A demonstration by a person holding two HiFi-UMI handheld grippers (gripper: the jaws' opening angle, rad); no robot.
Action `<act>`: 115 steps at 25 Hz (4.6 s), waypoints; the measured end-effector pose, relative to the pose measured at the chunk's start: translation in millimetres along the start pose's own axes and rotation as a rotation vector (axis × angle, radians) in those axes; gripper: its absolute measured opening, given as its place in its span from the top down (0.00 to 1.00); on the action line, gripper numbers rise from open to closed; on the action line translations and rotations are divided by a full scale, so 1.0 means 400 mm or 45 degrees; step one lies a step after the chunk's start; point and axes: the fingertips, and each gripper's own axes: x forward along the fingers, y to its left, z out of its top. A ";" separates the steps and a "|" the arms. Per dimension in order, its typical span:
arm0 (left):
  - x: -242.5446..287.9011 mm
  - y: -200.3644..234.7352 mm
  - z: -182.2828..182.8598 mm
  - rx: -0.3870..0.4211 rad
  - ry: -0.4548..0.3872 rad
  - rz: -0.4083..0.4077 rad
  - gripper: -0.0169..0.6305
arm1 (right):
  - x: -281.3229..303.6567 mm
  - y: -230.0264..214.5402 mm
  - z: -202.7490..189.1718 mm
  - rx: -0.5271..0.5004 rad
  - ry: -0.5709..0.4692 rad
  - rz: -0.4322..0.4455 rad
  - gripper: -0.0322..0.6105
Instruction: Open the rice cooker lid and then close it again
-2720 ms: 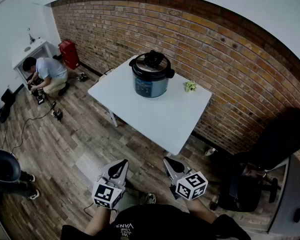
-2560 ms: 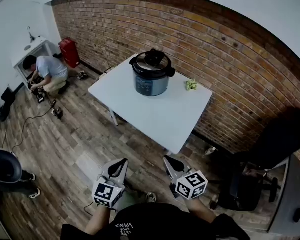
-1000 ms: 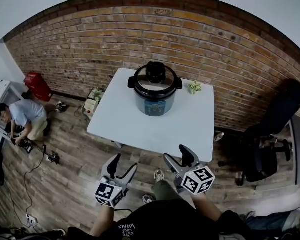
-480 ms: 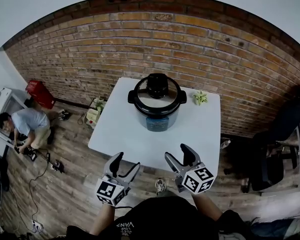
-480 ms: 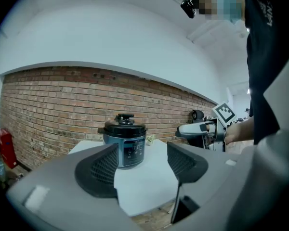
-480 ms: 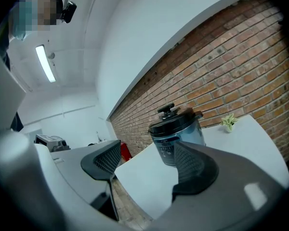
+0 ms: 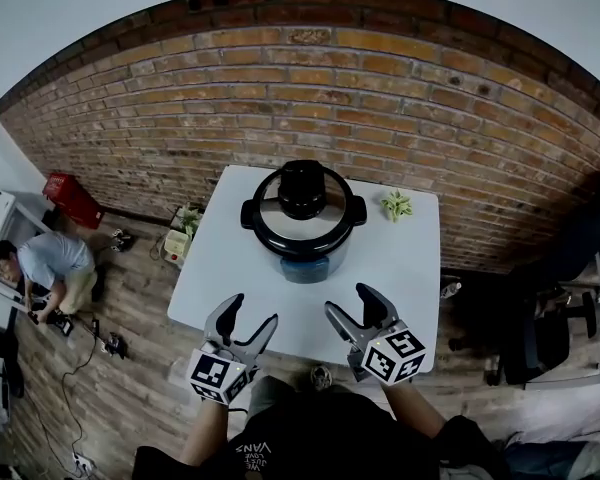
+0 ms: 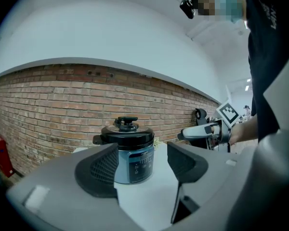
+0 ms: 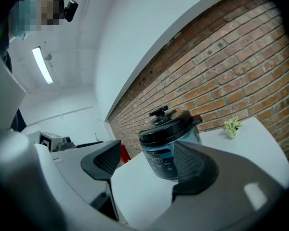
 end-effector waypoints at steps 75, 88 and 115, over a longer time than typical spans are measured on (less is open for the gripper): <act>0.614 0.048 0.112 0.857 0.386 -1.562 0.52 | 0.030 -0.031 -0.041 0.251 -0.290 -0.648 0.43; 0.589 0.044 0.114 0.894 0.321 -1.841 0.52 | 0.034 -0.024 -0.084 0.291 -0.287 -0.744 0.43; 0.540 0.212 0.415 0.247 0.010 -1.444 0.54 | 0.075 0.084 -0.059 0.275 -0.385 -0.731 0.43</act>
